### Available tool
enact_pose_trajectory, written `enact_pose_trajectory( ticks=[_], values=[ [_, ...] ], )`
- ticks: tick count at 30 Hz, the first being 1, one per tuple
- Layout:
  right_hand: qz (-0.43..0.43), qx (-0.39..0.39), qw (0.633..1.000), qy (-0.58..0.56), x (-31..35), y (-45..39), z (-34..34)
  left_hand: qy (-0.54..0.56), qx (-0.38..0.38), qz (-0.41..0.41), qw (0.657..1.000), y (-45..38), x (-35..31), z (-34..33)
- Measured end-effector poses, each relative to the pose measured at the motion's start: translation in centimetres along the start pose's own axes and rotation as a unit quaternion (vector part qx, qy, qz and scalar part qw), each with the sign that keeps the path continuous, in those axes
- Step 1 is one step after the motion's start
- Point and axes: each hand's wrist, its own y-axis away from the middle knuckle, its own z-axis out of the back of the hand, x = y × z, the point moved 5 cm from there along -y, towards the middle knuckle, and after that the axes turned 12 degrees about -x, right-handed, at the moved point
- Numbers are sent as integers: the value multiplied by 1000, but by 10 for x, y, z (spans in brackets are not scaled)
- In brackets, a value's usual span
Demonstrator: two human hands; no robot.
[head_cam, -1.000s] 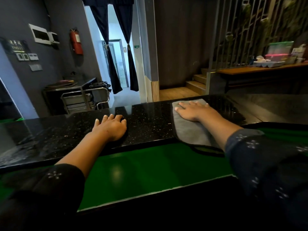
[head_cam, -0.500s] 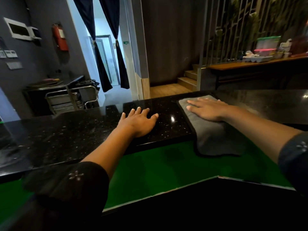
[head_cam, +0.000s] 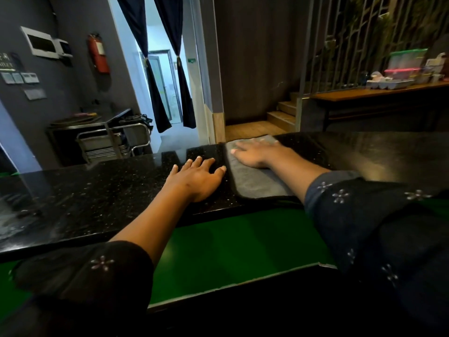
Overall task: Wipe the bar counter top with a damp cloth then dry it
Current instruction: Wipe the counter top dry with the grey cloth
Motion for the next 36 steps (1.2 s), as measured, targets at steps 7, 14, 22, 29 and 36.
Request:
enact_pose_trajectory(
  ticks=[7, 14, 22, 29, 36],
  values=[
    [70, 30, 997, -32, 28, -22, -8, -2, -2, 0, 1000, 1, 3, 0],
    [-92, 20, 996, 9, -95, -52, 1, 1, -8, -5, 1000, -4, 7, -3],
    [-38, 20, 999, -26, -56, -17, 2, 6, -1, 7, 1000, -3, 4, 0],
    [101, 28, 994, -28, -25, 90, 9, 14, 6, 10, 1000, 1, 1, 3],
    [10, 16, 1000, -5, -38, 50, 7, 29, 10, 9, 999, -1, -1, 3]
  ],
)
